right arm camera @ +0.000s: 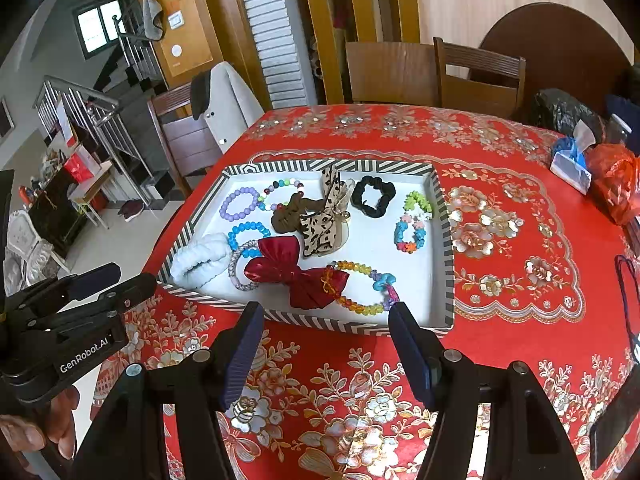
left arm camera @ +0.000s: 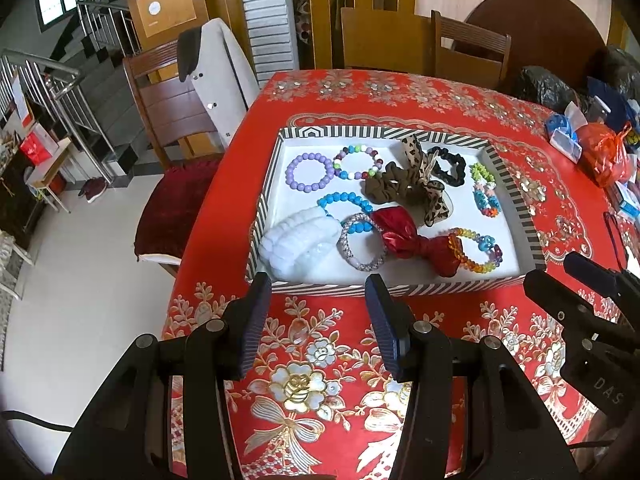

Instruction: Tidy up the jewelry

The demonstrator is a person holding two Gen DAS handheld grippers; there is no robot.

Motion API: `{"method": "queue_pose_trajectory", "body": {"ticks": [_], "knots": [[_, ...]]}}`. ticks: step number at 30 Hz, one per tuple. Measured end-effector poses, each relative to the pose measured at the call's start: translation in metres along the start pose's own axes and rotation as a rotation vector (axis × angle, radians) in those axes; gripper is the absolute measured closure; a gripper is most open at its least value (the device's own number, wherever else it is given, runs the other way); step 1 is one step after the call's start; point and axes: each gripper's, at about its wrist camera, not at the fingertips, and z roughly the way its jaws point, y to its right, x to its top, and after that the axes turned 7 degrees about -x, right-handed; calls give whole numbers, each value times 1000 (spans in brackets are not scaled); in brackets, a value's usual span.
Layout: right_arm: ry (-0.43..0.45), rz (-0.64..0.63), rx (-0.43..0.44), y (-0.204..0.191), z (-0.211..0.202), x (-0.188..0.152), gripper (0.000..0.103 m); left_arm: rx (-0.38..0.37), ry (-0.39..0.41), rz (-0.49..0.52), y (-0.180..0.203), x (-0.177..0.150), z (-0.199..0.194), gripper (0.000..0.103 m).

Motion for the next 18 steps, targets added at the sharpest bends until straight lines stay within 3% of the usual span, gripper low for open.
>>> {"method": "queue_pose_trajectory", "body": {"ticks": [18], "knots": [[-16,-8,0,0,5,0,38,0,-6,-2,-1,-2,2,55]]}}
